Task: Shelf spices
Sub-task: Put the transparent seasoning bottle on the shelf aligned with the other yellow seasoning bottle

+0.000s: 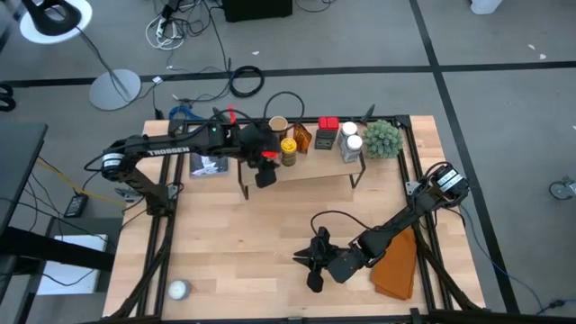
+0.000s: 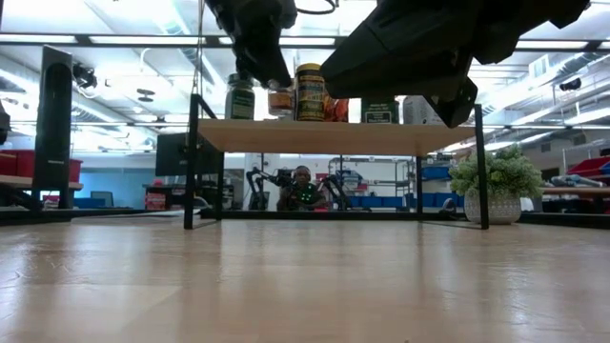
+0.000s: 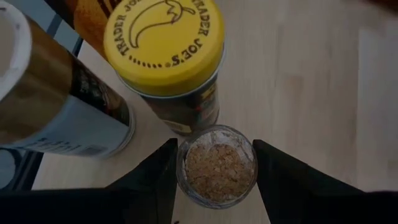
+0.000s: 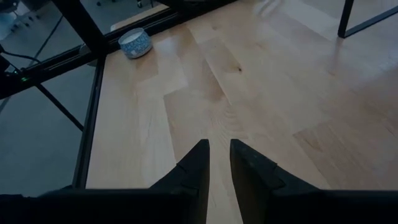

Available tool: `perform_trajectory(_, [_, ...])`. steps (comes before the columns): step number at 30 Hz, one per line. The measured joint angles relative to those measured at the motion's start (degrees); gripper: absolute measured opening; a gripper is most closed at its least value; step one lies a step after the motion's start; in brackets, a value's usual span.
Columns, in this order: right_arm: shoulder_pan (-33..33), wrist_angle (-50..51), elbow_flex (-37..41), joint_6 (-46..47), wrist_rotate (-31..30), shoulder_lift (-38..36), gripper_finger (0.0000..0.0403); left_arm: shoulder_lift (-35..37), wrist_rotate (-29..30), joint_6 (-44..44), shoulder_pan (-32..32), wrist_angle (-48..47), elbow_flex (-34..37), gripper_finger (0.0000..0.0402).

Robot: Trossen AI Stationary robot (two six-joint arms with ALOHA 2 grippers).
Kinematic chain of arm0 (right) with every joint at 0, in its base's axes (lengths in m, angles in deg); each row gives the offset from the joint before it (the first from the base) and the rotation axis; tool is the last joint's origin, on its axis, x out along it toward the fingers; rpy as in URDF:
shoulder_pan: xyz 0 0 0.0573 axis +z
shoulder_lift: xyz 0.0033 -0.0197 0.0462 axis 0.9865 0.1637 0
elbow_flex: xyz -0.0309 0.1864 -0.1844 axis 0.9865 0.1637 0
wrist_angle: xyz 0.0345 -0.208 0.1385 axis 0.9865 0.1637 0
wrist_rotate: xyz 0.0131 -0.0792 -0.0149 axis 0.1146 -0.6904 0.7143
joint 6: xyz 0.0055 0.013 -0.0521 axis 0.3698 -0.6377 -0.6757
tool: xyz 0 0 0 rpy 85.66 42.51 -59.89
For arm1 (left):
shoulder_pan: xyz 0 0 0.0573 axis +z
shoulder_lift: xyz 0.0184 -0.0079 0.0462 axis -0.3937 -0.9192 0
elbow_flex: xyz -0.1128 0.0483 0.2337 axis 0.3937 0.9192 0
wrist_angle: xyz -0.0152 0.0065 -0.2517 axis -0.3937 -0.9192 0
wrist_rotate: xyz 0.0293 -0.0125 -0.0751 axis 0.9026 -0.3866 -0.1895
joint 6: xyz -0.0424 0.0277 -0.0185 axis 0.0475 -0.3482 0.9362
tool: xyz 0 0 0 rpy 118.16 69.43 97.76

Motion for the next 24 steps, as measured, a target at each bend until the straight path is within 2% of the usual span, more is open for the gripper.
perform_trajectory(14, [0.0, 0.0, 0.0, 0.5, 0.0, 0.0, 0.0064, -0.1, 0.2, 2.8, -0.6, -0.9, 0.0, 0.0186])
perform_trajectory(24, [0.0, 0.0, 0.0, 0.6, 0.0, 0.0, 0.0064, -0.1, 1.2, 3.3, -0.7, -2.6, 0.1, 0.0217])
